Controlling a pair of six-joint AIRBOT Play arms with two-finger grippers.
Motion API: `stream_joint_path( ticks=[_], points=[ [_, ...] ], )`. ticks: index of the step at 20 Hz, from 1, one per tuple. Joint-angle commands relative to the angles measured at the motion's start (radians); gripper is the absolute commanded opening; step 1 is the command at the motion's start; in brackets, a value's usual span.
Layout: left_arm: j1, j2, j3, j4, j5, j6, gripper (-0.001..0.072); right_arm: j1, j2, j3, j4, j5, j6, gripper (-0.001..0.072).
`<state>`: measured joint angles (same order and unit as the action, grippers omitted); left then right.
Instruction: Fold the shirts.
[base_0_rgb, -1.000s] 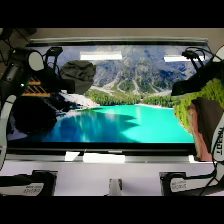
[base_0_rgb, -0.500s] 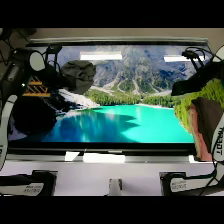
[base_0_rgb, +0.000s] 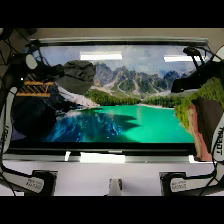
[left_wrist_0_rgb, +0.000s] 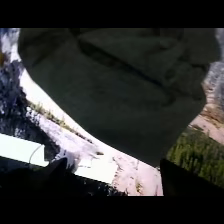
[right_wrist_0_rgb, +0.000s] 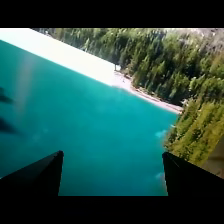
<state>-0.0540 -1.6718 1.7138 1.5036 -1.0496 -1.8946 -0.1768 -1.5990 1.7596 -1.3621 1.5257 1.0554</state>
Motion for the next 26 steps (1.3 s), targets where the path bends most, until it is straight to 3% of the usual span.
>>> stream_joint_path(
  ticks=[1, 3, 8, 11, 13, 15, 16, 17, 18, 21, 26],
  points=[
    [0.217, -0.117, -0.023, -0.402, -0.036, -0.021, 0.0713, 0.002, -0.001, 0.001, 0.014, -0.012, -0.009, 0.0679],
    [0.262, -0.177, -0.048, -0.536, -0.024, 0.054, 0.0714, 0.002, -0.001, 0.001, 0.037, -0.015, -0.012, 0.0679],
    [0.201, -0.278, -0.050, -0.579, 0.121, 0.113, 0.0714, 0.002, -0.001, 0.001, 0.097, -0.011, -0.011, 0.0679],
    [0.156, -0.310, -0.050, -0.593, 0.243, 0.090, 0.0711, 0.002, -0.001, 0.001, 0.143, -0.004, -0.011, 0.0679],
    [0.140, -0.331, -0.050, -0.617, 0.284, 0.076, 0.0635, 0.002, -0.001, 0.001, 0.183, -0.002, -0.011, 0.0679],
    [0.134, -0.336, -0.049, -0.623, 0.319, 0.076, 0.0615, 0.002, -0.001, 0.001, 0.211, 0.002, -0.011, 0.0679],
    [0.134, -0.336, -0.048, -0.623, 0.327, 0.076, 0.0426, 0.002, -0.001, 0.001, 0.225, 0.007, -0.011, 0.0679],
    [0.135, -0.333, -0.048, -0.634, 0.327, 0.077, 0.0130, 0.002, -0.001, 0.001, 0.237, 0.013, -0.011, 0.0679],
    [0.136, -0.325, -0.048, -0.665, 0.323, 0.098, 0.0037, 0.002, -0.001, 0.001, 0.240, 0.022, -0.011, 0.0679],
    [0.110, -0.209, -0.048, -0.760, 0.355, 0.349, 0.0037, 0.002, -0.001, 0.001, 0.237, -0.017, -0.042, 0.0651],
    [-0.009, 0.253, -0.048, -0.759, 0.346, 0.690, 0.0037, 0.002, 0.066, 0.026, 0.232, -0.094, -0.140, 0.0633]
  ],
)
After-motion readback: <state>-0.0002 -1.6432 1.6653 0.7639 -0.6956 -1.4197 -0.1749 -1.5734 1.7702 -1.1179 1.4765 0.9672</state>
